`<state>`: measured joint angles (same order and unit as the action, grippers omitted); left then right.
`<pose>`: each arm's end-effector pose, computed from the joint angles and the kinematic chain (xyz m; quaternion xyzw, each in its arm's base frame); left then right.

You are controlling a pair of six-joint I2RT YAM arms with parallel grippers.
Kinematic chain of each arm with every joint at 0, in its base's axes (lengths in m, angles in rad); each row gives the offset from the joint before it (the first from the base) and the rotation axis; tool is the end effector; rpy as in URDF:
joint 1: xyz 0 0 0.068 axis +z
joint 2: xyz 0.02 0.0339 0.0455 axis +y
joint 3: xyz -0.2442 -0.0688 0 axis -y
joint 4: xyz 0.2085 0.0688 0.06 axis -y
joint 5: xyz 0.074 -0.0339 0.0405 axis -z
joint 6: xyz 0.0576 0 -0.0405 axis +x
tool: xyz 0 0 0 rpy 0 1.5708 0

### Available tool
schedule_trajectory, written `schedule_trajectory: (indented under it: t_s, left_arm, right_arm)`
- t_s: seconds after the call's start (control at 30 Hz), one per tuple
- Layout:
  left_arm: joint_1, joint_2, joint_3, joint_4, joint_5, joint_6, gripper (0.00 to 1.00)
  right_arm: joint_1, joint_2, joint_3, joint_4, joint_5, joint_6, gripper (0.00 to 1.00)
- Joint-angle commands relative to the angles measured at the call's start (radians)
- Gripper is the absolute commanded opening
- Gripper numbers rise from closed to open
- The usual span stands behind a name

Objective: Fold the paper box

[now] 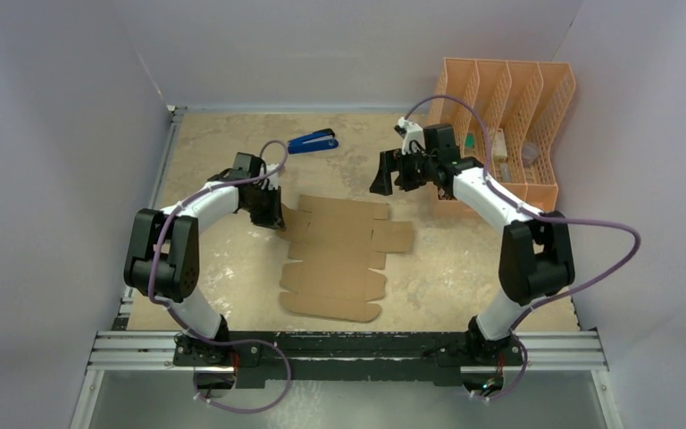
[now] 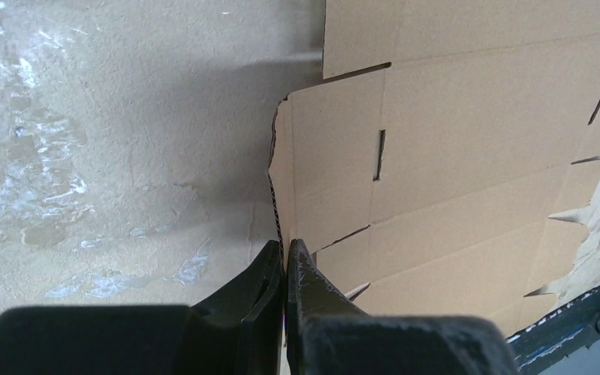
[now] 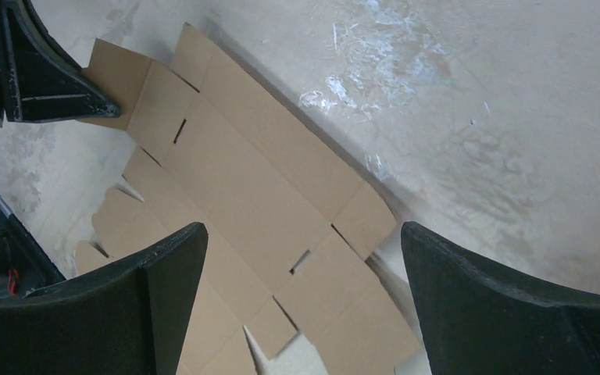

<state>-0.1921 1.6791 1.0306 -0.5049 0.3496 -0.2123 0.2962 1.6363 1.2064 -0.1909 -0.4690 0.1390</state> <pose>0.2914 -0.0768 0.1610 0.0263 0.9637 -0.2076 0.1657 0.3296 0.1278 0.2519 -0.1739 0.8539 0.2978 0.3897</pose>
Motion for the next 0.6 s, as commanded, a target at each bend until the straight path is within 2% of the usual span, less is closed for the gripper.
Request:
schedule_trajectory:
  t_s: [0.0,0.17,0.37,0.57]
  left_arm:
    - [-0.009,-0.051,0.025,0.033,0.045,0.051,0.02]
    - [-0.031,-0.088,0.003,0.061,0.055,0.07,0.02]
    - [-0.038,-0.13,-0.022,0.093,0.066,0.079,0.03]
    - [-0.038,-0.133,-0.03,0.099,0.063,0.08,0.03]
  right_arm:
    - [0.006,0.088,0.086,-0.014,-0.126,-0.05,0.95]
    - [0.014,0.22,0.175,-0.032,-0.247,-0.107,0.92]
    - [0.027,0.313,0.208,0.045,-0.315,-0.111,0.88]
    - [0.045,0.394,0.255,0.028,-0.401,-0.132,0.79]
